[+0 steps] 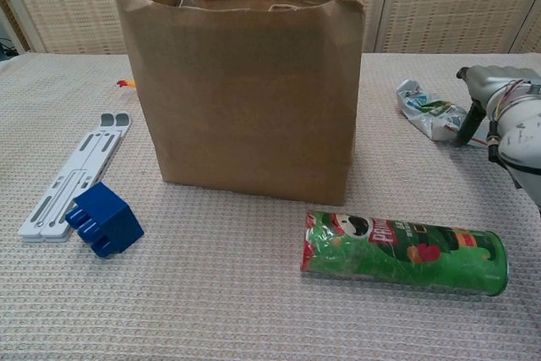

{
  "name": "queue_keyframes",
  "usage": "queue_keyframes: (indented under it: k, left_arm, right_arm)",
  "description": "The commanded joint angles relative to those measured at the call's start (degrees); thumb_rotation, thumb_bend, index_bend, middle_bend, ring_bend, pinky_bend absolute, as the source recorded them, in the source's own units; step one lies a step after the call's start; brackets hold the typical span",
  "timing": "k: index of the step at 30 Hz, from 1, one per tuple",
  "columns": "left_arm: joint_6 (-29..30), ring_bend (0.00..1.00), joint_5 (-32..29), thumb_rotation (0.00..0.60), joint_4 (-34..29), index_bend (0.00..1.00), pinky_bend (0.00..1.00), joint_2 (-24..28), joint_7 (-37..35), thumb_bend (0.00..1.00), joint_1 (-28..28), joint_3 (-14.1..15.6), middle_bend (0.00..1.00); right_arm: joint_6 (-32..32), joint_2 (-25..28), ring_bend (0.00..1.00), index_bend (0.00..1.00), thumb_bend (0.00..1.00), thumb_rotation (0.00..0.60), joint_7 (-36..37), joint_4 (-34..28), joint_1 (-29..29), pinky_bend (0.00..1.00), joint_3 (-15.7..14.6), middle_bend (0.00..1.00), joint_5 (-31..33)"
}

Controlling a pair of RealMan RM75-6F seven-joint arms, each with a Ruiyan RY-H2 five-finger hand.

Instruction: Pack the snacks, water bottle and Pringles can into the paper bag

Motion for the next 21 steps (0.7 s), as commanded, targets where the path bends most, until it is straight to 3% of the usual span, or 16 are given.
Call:
queue_keyframes:
  k: [1,6,11,12,14,17,21]
  left_arm:
    - [-0.03,0.00,-0.11,0.600,0.00,0.01,0.00,-0.05,0.07,0.37,-0.02,-0.05,0.00]
    - [-0.15,0.00,-0.31,0.600,-0.10,0.01,0.00,-0.03,0.18,0.37,-0.06,-0.12,0.00]
    - [-0.18,0.00,-0.32,0.600,-0.06,0.01,0.00,0.00,-0.14,0.37,-0.06,-0.12,0.00]
    - [-0.22,0.00,-0.34,0.600,-0.07,0.01,0.00,0.03,-0.22,0.37,-0.08,-0.12,0.00]
    - [-0.32,0.00,-0.36,0.600,-0.07,0.01,0.00,0.08,-0.41,0.37,-0.13,-0.13,0.00]
    - [-0.40,0.00,-0.32,0.600,-0.08,0.01,0.00,0.18,-0.76,0.37,-0.17,-0.12,0.00]
    - [-0.33,0.00,-0.17,0.600,-0.02,0.02,0.00,0.23,-1.10,0.37,-0.14,-0.04,0.00]
  right_arm:
    - [-2.98,-2.66,0.00,0.00,0.00,0.600,1.55,4.23,1.74,0.09,1.49,0.03,-0.15]
    - [-8.35,-7.96,0.02,0.01,0.00,0.600,2.68,13.89,4.91,0.10,2.50,0.05,-1.26]
    - [-11.06,-11.24,0.09,0.12,0.14,0.600,5.22,21.26,6.50,0.19,3.51,0.12,-3.53]
    - [-11.34,-11.67,0.14,0.18,0.20,0.600,6.01,22.26,6.59,0.26,3.54,0.16,-4.23]
    - [-11.33,-12.62,0.32,0.39,0.34,0.600,8.50,24.30,6.53,0.49,3.09,0.30,-6.67]
    - [-11.06,-13.25,0.54,0.63,0.44,0.600,11.47,25.71,6.06,0.70,2.52,0.49,-9.81]
    - [-8.53,-12.17,0.61,0.72,0.46,0.600,14.62,23.66,5.15,0.76,2.61,0.56,-13.26]
